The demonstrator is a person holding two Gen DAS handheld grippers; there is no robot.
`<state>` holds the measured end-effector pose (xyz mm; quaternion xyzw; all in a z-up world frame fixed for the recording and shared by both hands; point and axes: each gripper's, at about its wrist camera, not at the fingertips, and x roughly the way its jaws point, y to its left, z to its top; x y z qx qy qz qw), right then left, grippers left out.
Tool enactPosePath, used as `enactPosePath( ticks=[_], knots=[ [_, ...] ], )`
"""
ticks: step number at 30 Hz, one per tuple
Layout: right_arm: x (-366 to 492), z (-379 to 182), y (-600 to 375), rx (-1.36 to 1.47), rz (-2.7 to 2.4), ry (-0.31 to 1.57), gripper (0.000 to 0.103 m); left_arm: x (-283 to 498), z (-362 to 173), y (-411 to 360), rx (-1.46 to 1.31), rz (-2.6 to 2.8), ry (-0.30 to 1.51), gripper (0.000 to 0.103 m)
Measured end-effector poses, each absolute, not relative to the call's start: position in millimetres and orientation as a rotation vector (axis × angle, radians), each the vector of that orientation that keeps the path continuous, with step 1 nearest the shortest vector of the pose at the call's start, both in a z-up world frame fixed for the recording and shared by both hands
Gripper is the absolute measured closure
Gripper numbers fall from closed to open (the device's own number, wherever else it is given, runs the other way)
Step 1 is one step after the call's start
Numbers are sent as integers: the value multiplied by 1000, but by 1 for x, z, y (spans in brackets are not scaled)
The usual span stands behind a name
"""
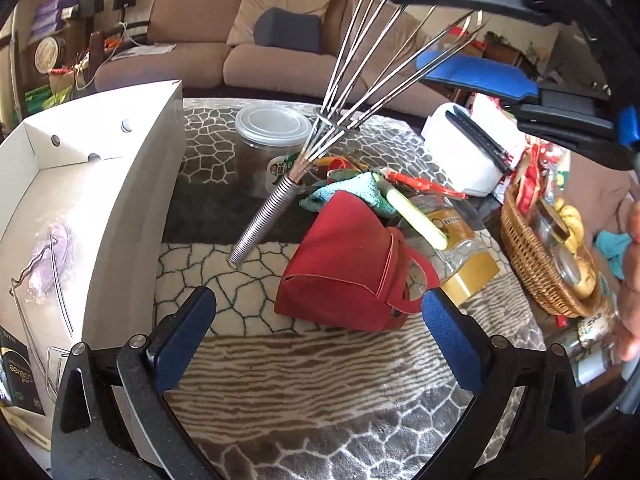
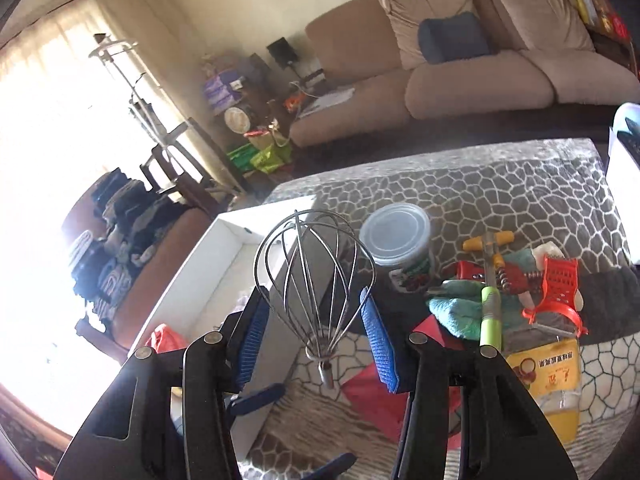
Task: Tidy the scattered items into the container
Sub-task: 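Grasp the wire whisk with the right gripper and lift it, then carry the whisk with the right gripper over the box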
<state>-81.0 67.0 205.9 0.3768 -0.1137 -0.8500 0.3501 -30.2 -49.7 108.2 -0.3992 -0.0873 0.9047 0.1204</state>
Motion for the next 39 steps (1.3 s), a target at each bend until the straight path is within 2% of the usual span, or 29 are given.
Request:
enactPosePath(
  ticks=[7,11,14,16,18,20,22,27,35,39],
  knots=[
    [-36,246,45,862,-2161,-211,54,-8,149,-57,-916,2776,-179,0],
    [-27,265,21,851,-2114,-164,54,-3,160,-85,-841,2774,-282,1],
    [-22,273,3,837,-2094,-131,54,-4,166,-116,-819,2714,-457,22],
    [-22,276,-10,836,-2067,-138,54,-1,170,-140,-786,2663,-579,43],
    [-23,278,-24,840,-2039,-150,54,2,171,-159,-763,2635,-660,55],
    [-24,280,-39,836,-2029,-135,54,4,169,-177,-766,2632,-707,58],
    [-28,279,-55,838,-2027,-112,54,4,165,-191,-790,2636,-739,69],
    [-46,257,-97,905,-2010,-81,54,-6,146,-211,-951,2644,-767,71],
    [-92,187,-145,1143,-1922,-138,54,-26,108,-242,-1137,2568,-895,71],
    [-103,162,-169,1211,-1924,-65,54,-28,104,-247,-1163,2526,-937,70]
  ],
)
